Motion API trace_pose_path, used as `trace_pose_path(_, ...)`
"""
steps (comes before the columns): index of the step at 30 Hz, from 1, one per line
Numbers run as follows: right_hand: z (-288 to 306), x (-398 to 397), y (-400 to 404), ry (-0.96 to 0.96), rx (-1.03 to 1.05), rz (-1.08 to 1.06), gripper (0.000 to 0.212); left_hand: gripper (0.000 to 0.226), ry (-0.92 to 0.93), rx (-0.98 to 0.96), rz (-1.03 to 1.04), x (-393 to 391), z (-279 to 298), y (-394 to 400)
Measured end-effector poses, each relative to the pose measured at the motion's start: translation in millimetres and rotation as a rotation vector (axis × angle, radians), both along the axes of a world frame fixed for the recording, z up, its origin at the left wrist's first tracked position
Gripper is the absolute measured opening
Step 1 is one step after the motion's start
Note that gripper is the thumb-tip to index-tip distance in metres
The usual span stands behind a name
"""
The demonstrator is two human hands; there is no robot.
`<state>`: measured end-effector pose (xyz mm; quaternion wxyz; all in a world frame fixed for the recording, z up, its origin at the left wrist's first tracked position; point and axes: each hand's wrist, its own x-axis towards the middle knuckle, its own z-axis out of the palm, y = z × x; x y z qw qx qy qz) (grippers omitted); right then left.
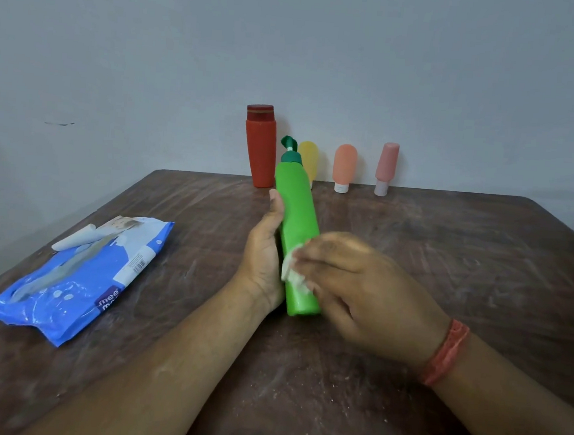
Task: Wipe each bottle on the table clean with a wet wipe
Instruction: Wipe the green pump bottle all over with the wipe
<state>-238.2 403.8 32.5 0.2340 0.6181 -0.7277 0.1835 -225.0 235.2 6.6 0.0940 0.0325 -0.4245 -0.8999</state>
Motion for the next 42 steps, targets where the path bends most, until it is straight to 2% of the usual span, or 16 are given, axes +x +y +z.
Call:
trace_pose_path(2,-0.1,0.1,-4.6,-0.004,-0.022,-0.039,0.029,0.064,-0.006,0.016,-0.009,0.0,-0.1,0.5)
trace_pose_path(7,-5.3,3.1,5.1,-0.007,0.082,0.146,0.020,0.072,-0.026,-0.060,0.138,-2.6,0.8,1.6)
trace_pose_path(13,-8.3,3.2,-6.4,0.070,0.105,0.137,0.020,0.076,-0.084,-0.043,0.134,-4.8,-0.3,-3.8)
trace_pose_path(18,-12.7,-11.6,6.6,-0.085,-0.023,0.038,0.020,0.091,-0.123,0.048,0.128,-7.1,-5.5,-10.8)
trace_pose_path(21,-20.6,-12.1,7.0,-0.106,-0.033,0.048,0.020,0.092,-0.116,0.101,0.112,-8.2,-7.6,-13.0)
trace_pose_path(27,-18.6,-18.7,0.8,-0.198,-0.175,-0.061,0.016,0.094,-0.109,0.075,0.017,-6.7,-8.0,-12.0)
trace_pose_path(31,-19.9,-16.9,7.3,-0.138,-0.079,0.064,0.011,0.095,-0.099,0.117,0.026,-7.7,-8.3,-16.1)
trace_pose_path(35,-15.2,-20.9,1.4,-0.158,-0.202,-0.067,0.009,0.097,-0.076,0.124,-0.007,-7.9,-6.8,-12.5)
trace_pose_path(40,-18.1,-15.9,7.9,-0.162,-0.101,0.088,0.007,0.093,-0.063,0.084,0.005,-4.7,-7.4,-16.7)
trace_pose_path(42,-18.0,-18.4,4.3,-0.174,-0.178,0.023,0.005,0.094,-0.055,0.070,-0.027,-4.7,-6.9,-12.5)
